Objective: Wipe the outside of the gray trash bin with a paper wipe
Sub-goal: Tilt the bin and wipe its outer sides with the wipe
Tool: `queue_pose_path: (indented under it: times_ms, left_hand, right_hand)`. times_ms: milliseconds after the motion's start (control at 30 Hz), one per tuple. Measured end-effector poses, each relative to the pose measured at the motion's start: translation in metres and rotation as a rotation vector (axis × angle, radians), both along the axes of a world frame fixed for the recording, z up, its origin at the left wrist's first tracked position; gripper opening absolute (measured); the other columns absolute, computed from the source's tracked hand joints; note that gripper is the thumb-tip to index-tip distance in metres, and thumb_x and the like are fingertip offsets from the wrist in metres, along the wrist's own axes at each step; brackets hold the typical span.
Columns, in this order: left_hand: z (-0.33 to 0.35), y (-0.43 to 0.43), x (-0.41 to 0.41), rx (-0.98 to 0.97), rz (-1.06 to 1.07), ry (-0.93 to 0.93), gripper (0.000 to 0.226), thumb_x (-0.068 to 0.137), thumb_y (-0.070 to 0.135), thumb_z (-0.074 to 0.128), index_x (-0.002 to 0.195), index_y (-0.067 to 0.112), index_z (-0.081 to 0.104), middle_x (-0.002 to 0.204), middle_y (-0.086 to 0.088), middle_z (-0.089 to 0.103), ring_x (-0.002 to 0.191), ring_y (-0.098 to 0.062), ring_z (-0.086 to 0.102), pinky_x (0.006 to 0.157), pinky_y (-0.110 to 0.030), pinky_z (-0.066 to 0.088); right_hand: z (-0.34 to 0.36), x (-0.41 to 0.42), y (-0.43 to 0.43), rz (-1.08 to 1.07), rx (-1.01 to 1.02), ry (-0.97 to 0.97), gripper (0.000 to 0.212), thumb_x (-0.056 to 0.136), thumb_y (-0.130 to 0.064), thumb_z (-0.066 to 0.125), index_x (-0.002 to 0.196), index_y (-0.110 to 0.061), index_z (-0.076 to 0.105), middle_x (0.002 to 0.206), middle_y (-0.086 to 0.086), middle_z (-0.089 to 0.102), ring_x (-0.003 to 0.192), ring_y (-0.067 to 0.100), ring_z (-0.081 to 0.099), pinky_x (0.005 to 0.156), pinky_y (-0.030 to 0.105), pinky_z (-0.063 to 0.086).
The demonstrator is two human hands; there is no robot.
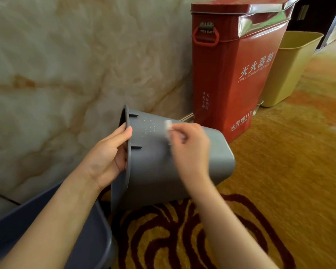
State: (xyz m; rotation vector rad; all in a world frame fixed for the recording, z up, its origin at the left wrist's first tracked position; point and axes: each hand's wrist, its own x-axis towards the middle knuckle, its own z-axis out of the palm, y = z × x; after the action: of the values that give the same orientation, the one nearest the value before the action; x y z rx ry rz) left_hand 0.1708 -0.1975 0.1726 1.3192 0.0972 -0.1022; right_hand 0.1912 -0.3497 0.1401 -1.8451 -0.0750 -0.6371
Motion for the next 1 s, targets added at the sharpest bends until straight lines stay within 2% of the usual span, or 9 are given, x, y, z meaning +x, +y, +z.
queue_pose_path:
  times_ms: [100, 233, 367, 500, 567, 633, 733, 867, 1000]
  left_hand:
    - [0.001, 0.000, -0.001, -0.053, -0.020, 0.001, 0.028, 0.094, 0.018, 0.040, 0.105, 0.020, 0.066, 0.091, -0.001, 0.076, 0.080, -0.012, 0.072, 0.069, -0.026, 0.058]
    - [0.001, 0.004, -0.005, -0.059, -0.025, 0.027, 0.030, 0.094, 0.018, 0.040, 0.108, 0.021, 0.066, 0.097, -0.001, 0.076, 0.085, -0.013, 0.071, 0.064, -0.026, 0.058]
    - [0.001, 0.010, -0.008, -0.012, -0.018, 0.049, 0.030, 0.094, 0.017, 0.040, 0.110, 0.025, 0.065, 0.100, 0.002, 0.075, 0.088, -0.013, 0.071, 0.062, -0.025, 0.057]
    - [0.006, 0.008, -0.011, -0.010, -0.070, 0.050, 0.032, 0.094, 0.013, 0.040, 0.113, 0.023, 0.064, 0.105, 0.000, 0.074, 0.092, -0.015, 0.070, 0.065, -0.026, 0.058]
    - [0.013, 0.004, -0.011, 0.028, -0.103, 0.035, 0.033, 0.091, 0.006, 0.040, 0.111, 0.018, 0.064, 0.102, -0.003, 0.075, 0.090, -0.017, 0.071, 0.066, -0.027, 0.058]
    - [0.020, -0.002, -0.007, 0.078, -0.092, 0.012, 0.033, 0.087, -0.004, 0.038, 0.105, 0.008, 0.064, 0.088, -0.006, 0.076, 0.077, -0.017, 0.072, 0.062, -0.028, 0.058]
    - [0.026, -0.012, 0.000, 0.129, -0.005, 0.000, 0.026, 0.086, -0.008, 0.039, 0.095, 0.003, 0.061, 0.073, -0.006, 0.074, 0.063, -0.014, 0.071, 0.057, -0.026, 0.058]
    - [0.025, -0.019, 0.002, 0.215, 0.057, -0.055, 0.023, 0.089, -0.008, 0.040, 0.094, 0.008, 0.056, 0.064, 0.001, 0.072, 0.058, -0.010, 0.069, 0.055, -0.022, 0.057]
    - [0.021, -0.016, -0.002, 0.257, 0.043, -0.073, 0.026, 0.091, -0.005, 0.040, 0.101, 0.012, 0.057, 0.072, 0.002, 0.075, 0.066, -0.010, 0.071, 0.056, -0.022, 0.056]
  right_hand:
    - [0.015, -0.009, 0.044, 0.179, 0.042, -0.003, 0.014, 0.084, -0.003, 0.061, 0.091, -0.006, 0.071, 0.094, 0.012, 0.063, 0.091, 0.021, 0.056, 0.077, 0.016, 0.037]
    - [0.007, 0.006, 0.039, 0.202, -0.036, 0.014, 0.014, 0.086, -0.002, 0.058, 0.093, -0.005, 0.070, 0.098, 0.015, 0.060, 0.097, 0.028, 0.053, 0.081, 0.024, 0.036]
    - [-0.018, 0.032, -0.011, 0.040, -0.044, 0.118, 0.016, 0.082, 0.001, 0.059, 0.091, -0.004, 0.071, 0.095, 0.018, 0.061, 0.092, 0.030, 0.055, 0.076, 0.024, 0.033]
    - [-0.055, 0.048, -0.074, -0.250, 0.083, 0.357, 0.016, 0.088, -0.008, 0.056, 0.096, -0.009, 0.070, 0.105, 0.014, 0.059, 0.100, 0.029, 0.054, 0.078, 0.024, 0.031]
    - [-0.069, 0.051, -0.096, -0.318, 0.160, 0.453, 0.015, 0.091, -0.015, 0.056, 0.097, -0.013, 0.069, 0.109, 0.010, 0.060, 0.101, 0.026, 0.055, 0.079, 0.026, 0.035]
    - [-0.076, 0.051, -0.105, -0.344, 0.212, 0.497, 0.015, 0.091, -0.017, 0.055, 0.098, -0.014, 0.068, 0.112, 0.010, 0.062, 0.099, 0.024, 0.056, 0.078, 0.028, 0.038]
    - [-0.080, 0.046, -0.105, -0.374, 0.223, 0.480, 0.016, 0.092, -0.014, 0.052, 0.099, -0.012, 0.067, 0.114, 0.011, 0.060, 0.092, 0.017, 0.049, 0.077, 0.029, 0.038]
    - [-0.076, 0.034, -0.106, -0.397, 0.210, 0.445, 0.016, 0.092, -0.011, 0.054, 0.099, -0.008, 0.067, 0.112, 0.012, 0.059, 0.090, 0.013, 0.045, 0.078, 0.026, 0.036]
    - [-0.040, 0.015, -0.073, -0.321, 0.166, 0.120, 0.009, 0.087, -0.007, 0.061, 0.090, -0.006, 0.069, 0.095, 0.012, 0.064, 0.085, 0.016, 0.053, 0.067, 0.011, 0.033]
